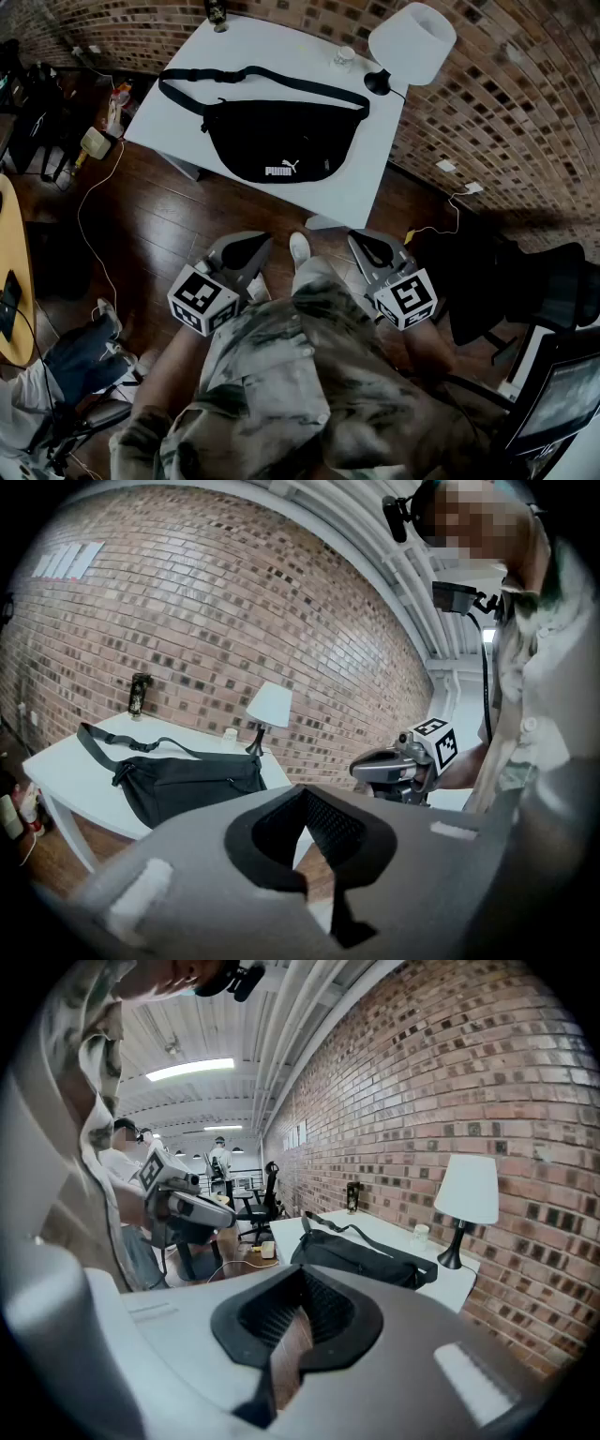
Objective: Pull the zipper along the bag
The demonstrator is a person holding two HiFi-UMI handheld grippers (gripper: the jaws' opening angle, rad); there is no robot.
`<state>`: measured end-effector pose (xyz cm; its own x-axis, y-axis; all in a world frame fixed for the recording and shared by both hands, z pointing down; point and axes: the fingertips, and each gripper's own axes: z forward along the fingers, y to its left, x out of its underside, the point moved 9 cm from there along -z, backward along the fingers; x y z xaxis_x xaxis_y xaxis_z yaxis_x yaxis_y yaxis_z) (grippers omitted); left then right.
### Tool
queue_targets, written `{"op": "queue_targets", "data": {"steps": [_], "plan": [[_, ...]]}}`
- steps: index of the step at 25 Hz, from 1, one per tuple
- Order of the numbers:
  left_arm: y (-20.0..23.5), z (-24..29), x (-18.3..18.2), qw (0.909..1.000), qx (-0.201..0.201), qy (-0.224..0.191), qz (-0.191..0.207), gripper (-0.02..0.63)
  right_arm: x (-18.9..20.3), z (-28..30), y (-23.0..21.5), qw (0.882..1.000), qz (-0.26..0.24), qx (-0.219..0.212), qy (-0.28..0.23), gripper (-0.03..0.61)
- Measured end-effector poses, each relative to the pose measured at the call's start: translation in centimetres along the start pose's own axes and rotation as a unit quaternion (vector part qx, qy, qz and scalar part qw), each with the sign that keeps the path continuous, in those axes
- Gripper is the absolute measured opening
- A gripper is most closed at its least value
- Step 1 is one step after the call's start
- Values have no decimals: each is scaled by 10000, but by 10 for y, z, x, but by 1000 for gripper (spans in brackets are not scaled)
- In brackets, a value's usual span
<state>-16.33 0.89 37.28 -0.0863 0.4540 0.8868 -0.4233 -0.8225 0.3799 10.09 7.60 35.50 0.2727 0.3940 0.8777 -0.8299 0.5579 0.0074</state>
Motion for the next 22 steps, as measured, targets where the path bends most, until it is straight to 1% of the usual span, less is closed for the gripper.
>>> {"op": "queue_targets", "data": {"steps": [4,7,11,13,17,20,21,22], "plan": [[32,36,-9,9997,-74,172,-137,3,7,49,-50,10000,-54,-46,46,8],[48,66,-20,9991,-176,291,-269,3,15,85,-91,9996,-41,-229,178,8],[63,112,-23,9976,-360,376,-450,3,26,129,-138,9967,-418,-553,422,8],[70,132,-20,9965,-455,464,-535,3,33,148,-150,9942,-574,-746,522,8],[81,167,-12,9933,-651,722,-627,3,45,176,-170,9890,-726,-1046,757,7],[92,189,-2,9886,-797,930,-879,7,53,196,-185,9863,-761,-1166,880,8],[95,195,2,9867,-817,997,-990,37,57,202,-188,9854,-774,-1200,925,8],[99,202,7,9850,-825,1054,-1092,54,60,209,-191,9844,-796,-1234,971,8]]}}
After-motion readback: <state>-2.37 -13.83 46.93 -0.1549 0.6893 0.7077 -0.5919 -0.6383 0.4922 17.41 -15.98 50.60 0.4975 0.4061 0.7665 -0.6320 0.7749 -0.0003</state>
